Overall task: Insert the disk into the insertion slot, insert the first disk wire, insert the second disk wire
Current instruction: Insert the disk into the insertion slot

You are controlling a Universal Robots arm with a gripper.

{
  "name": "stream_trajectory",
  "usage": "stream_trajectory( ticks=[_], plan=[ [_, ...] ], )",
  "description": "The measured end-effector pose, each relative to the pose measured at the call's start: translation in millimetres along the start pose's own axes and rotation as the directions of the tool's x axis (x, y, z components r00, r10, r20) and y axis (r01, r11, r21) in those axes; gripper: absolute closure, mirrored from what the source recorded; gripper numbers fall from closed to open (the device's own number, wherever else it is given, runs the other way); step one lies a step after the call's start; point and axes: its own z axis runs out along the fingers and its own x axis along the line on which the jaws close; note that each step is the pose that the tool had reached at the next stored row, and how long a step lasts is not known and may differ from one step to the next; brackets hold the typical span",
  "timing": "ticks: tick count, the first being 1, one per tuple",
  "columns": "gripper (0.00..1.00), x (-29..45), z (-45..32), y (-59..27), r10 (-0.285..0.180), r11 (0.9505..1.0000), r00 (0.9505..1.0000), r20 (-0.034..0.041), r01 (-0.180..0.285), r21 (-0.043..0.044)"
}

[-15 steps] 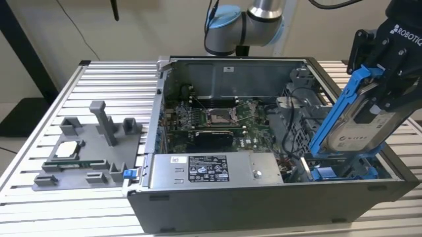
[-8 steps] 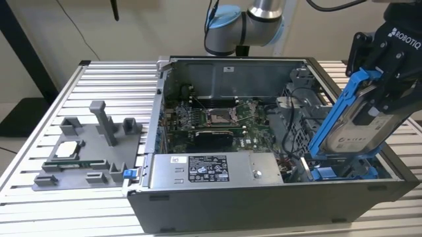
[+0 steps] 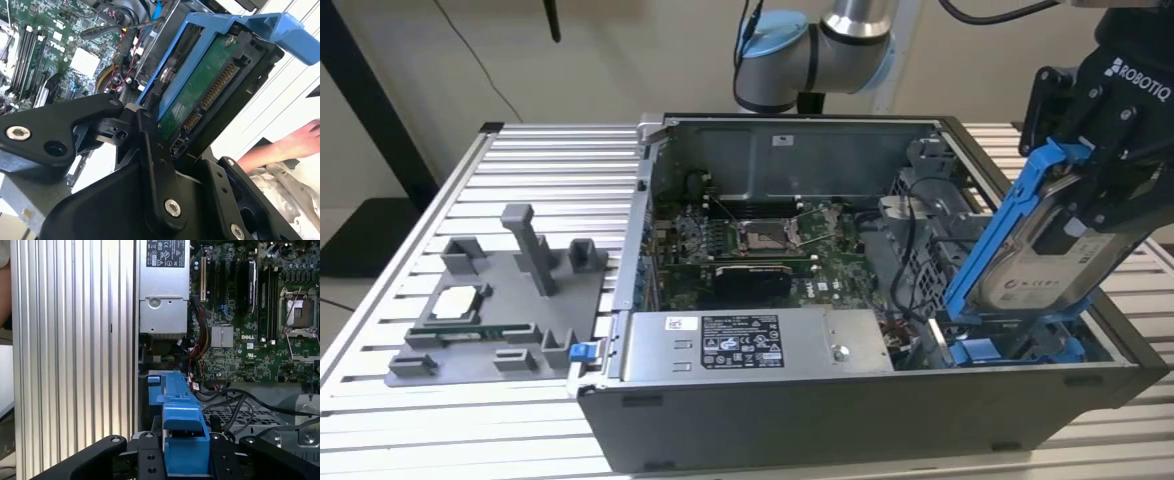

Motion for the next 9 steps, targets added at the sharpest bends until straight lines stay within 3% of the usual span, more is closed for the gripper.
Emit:
stream_trajectory(
  ticks=[9],
  plan=[
    [1.0,-0.2,9.4,-5.9,-0.001,1.0,1.0,0.0007,0.001,0.0]
  ],
)
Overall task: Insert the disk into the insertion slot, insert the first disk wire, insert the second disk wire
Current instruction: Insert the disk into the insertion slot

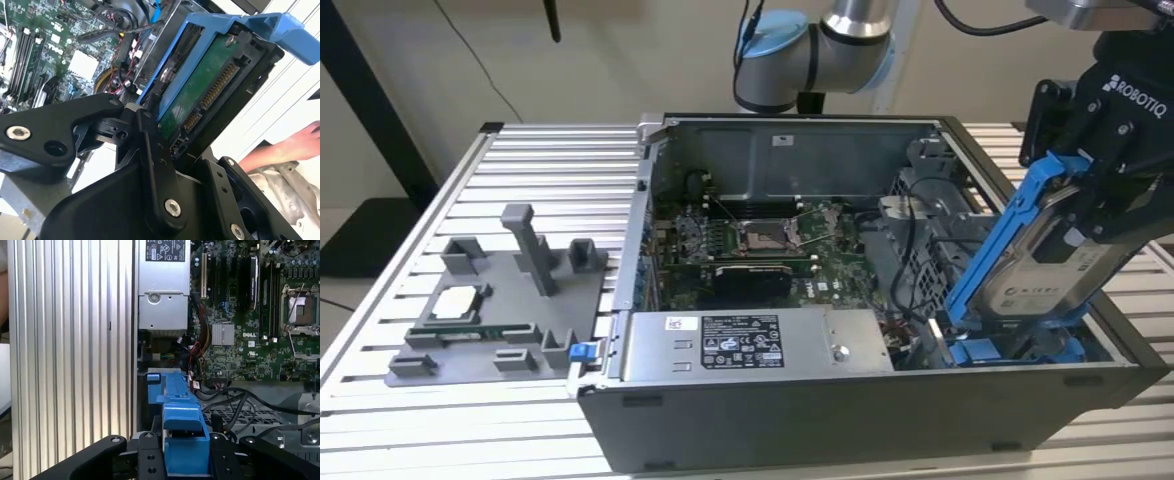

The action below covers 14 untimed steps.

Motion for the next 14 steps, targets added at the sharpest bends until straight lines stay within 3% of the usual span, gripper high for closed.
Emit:
stream_trajectory(
  ticks=[14],
  plan=[
    [1.0,-3.1,12.5,-1.9,-0.002,1.0,1.0,0.0028,0.002,0.0]
  ],
)
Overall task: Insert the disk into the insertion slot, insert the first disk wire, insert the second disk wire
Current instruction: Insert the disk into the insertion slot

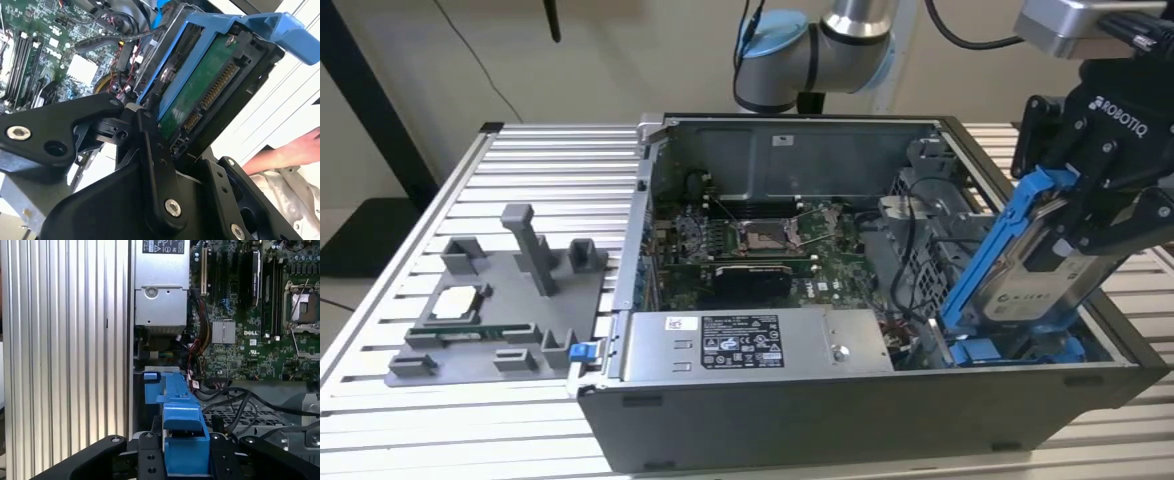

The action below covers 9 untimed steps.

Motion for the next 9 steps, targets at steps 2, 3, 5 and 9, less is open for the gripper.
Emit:
stream_trajectory(
  ticks=[2,3,5,9],
  plan=[
    [1.0,-0.7,1.4,-0.2,0.0,1.0,1.0,0.0015,0.0,0.0],
    [1.0,-1.1,2.1,-0.5,0.0,1.0,1.0,0.0022,0.0,-0.0001],
    [1.0,-1.7,3.6,-0.9,0.0,1.0,1.0,0.0037,0.0,-0.0001],
    [1.0,-2.3,7.0,-3.1,0.0,1.0,1.0,0.0052,0.0,-0.0001]
  ],
)
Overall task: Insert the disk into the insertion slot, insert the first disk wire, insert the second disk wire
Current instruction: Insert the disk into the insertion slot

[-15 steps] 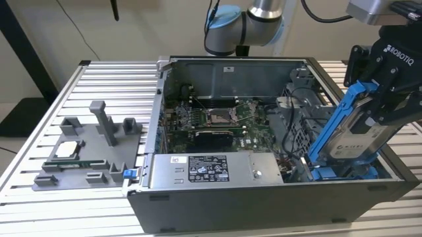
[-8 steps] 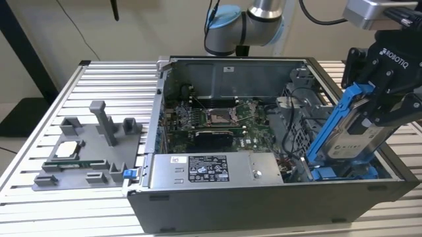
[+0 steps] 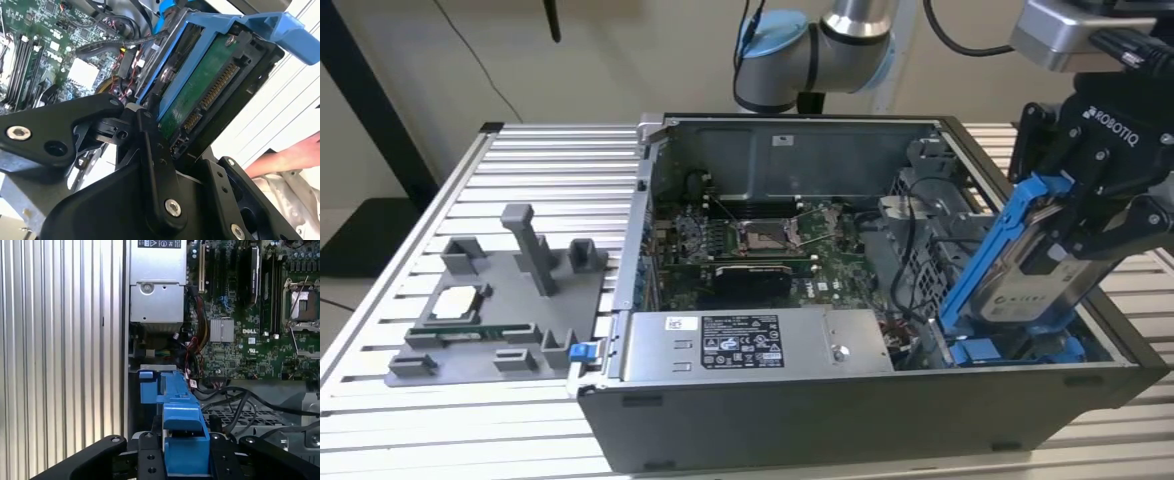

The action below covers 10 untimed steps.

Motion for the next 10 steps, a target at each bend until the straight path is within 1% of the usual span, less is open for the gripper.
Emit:
stream_trajectory(
  ticks=[6,10],
  plan=[
    [1.0,0.0,3.9,-1.0,0.0,1.0,1.0,0.0003,0.0,0.0],
    [1.0,0.0,4.3,-1.0,0.0,1.0,1.0,0.0001,0.0,0.0]
  ],
)
